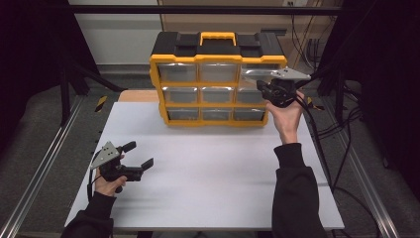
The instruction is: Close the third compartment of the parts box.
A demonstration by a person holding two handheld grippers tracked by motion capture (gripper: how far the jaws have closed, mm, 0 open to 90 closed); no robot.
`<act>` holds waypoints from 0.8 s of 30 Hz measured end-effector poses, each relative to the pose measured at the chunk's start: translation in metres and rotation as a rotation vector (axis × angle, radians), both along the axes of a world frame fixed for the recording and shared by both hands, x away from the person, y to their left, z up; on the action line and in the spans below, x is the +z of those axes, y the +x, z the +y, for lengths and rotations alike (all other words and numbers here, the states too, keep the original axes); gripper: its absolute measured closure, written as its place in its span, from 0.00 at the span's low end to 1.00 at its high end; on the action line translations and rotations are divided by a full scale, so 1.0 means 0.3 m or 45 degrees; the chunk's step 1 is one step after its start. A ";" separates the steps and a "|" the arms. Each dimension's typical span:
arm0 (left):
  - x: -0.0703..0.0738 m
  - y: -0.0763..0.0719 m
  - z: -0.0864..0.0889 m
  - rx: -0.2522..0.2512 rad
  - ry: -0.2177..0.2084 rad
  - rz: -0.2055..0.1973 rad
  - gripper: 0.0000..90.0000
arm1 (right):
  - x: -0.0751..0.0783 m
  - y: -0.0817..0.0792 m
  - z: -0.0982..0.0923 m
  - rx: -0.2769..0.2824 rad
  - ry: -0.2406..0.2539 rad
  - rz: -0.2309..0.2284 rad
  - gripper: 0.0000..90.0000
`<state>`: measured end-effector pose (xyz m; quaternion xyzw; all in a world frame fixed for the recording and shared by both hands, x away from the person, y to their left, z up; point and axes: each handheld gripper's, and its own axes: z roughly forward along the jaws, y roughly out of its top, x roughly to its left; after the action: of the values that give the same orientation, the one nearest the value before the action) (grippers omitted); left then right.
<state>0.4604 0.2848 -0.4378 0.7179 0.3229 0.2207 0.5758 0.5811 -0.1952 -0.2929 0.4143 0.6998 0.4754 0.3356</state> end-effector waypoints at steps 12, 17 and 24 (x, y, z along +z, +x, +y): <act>0.001 -0.001 0.000 0.002 -0.002 -0.002 0.03 | 0.000 0.020 0.003 -0.008 -0.015 -0.010 1.00; 0.001 -0.001 0.001 0.001 -0.003 -0.002 0.03 | -0.001 0.029 0.003 -0.013 -0.018 -0.011 1.00; 0.002 -0.001 0.002 0.003 -0.005 -0.004 0.03 | -0.004 0.041 0.003 -0.022 -0.022 -0.014 1.00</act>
<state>0.4600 0.2855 -0.4371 0.7161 0.3235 0.2218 0.5774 0.5934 -0.1942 -0.2941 0.4147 0.6984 0.4689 0.3469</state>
